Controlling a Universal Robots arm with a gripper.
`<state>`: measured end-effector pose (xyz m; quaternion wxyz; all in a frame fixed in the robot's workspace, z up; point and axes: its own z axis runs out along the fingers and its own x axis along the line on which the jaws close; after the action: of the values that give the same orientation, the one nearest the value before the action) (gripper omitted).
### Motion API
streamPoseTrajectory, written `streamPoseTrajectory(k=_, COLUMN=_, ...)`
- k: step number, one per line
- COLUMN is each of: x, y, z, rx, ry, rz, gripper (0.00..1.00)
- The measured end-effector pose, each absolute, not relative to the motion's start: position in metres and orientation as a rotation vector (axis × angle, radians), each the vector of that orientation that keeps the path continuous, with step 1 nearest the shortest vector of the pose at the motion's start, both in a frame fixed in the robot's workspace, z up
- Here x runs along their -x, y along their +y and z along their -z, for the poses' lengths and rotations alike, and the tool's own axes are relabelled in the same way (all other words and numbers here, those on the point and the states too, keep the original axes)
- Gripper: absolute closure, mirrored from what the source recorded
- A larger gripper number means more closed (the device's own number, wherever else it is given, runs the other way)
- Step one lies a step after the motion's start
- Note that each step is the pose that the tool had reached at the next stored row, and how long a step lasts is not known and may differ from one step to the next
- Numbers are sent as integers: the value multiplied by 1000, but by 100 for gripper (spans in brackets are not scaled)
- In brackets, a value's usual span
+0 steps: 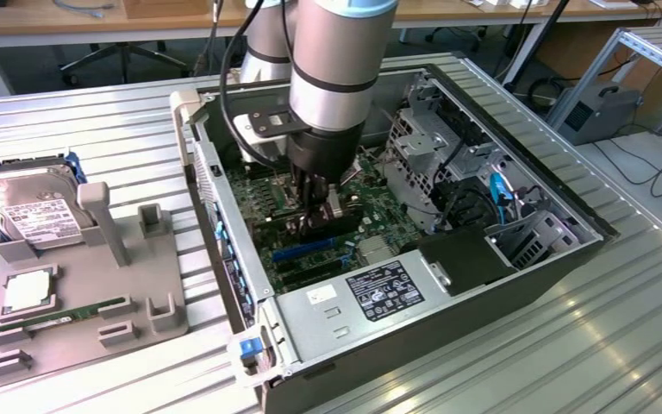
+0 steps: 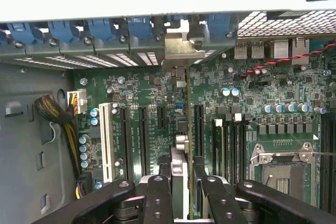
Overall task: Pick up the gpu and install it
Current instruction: 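Insert the gpu into the slot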
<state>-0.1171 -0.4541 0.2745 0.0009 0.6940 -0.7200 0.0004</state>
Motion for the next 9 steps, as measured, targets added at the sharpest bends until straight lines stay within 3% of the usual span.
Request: streamPoseTrajectory(k=9, x=121, y=-454, z=-273, rx=-2179, ry=-2260, rz=-2, gripper=73)
